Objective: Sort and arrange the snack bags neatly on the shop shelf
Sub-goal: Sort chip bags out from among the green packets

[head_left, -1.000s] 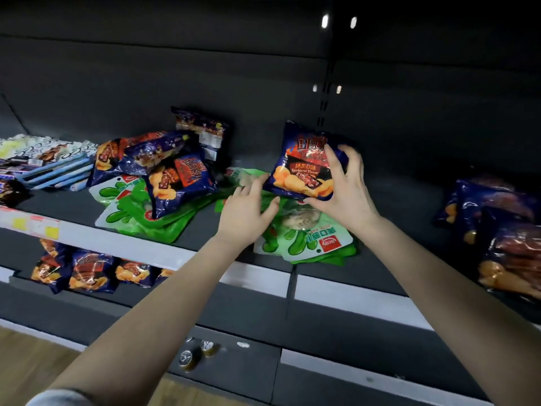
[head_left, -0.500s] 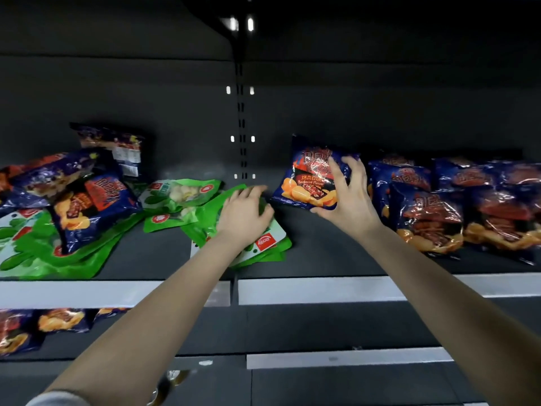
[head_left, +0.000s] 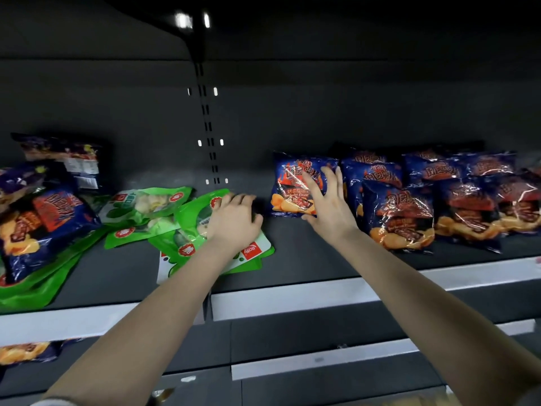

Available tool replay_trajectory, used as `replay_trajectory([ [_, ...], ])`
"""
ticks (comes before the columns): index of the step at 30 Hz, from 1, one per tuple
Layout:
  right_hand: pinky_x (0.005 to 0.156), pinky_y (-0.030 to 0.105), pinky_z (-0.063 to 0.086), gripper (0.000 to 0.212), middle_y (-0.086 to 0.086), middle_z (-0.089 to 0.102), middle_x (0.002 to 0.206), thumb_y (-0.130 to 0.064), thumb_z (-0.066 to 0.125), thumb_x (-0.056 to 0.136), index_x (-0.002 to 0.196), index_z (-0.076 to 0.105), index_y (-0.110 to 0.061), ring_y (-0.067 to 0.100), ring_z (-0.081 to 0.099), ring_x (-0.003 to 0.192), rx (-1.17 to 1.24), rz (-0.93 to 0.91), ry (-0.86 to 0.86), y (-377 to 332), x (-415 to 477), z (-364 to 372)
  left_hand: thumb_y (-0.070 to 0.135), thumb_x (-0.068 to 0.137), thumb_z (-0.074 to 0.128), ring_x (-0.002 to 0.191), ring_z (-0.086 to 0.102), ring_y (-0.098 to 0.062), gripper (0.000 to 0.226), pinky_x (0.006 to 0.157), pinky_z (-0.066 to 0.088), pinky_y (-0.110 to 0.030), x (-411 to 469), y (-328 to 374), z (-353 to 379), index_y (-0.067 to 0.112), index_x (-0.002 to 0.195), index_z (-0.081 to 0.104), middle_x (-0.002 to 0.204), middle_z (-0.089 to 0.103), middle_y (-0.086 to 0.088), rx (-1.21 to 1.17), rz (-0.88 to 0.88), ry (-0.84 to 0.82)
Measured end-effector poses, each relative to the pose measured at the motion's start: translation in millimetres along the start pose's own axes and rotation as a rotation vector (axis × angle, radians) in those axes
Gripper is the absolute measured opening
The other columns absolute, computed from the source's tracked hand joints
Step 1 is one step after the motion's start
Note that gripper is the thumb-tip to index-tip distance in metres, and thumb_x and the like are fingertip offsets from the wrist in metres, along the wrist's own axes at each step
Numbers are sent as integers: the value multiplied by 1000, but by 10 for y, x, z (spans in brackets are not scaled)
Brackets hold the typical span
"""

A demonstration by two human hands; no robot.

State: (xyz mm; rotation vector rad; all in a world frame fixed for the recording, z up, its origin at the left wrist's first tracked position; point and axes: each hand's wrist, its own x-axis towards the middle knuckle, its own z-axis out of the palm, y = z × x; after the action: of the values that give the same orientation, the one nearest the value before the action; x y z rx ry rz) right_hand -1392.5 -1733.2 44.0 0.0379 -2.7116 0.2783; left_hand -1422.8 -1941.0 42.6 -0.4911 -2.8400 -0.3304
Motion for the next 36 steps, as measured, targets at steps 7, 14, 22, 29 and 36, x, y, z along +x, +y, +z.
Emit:
replay_trajectory([
  [7,98,37,46,90,15,2,150,9,61,79,149,14,-24,34,5,144,32,4,-6,-28,115,86,33,89,42,133,31,-24,48,107,23,-38,-14,29,84,20,135,46,136,51,-2,115,47,14],
  [14,115,44,22,92,16,4,151,19,56,74,148,20,-21,33,0,143,-7,43,-7,-52,199,206,34,88,41,134,32,-22,45,107,23,-36,-19,29,107,20,131,51,133,53,-1,108,36,44],
  [22,111,39,32,94,15,0,151,14,59,77,149,10,-21,32,-2,144,-52,129,-3,-55,167,269,34,88,41,133,34,-20,44,108,25,-36,-4,16,137,21,128,53,133,54,0,116,27,70],
  [29,118,48,-2,79,16,6,155,-5,53,83,150,13,-11,31,-4,145,-56,41,26,-93,130,264,35,88,41,133,34,-18,43,108,25,-34,1,25,125,22,128,53,133,54,1,98,18,73],
  [36,112,57,-3,49,1,-2,159,-30,36,98,145,27,-37,27,-9,145,-48,-183,-82,-176,84,311,34,88,44,131,36,-19,41,105,26,-34,-21,22,128,20,123,57,131,57,-1,88,13,89],
])
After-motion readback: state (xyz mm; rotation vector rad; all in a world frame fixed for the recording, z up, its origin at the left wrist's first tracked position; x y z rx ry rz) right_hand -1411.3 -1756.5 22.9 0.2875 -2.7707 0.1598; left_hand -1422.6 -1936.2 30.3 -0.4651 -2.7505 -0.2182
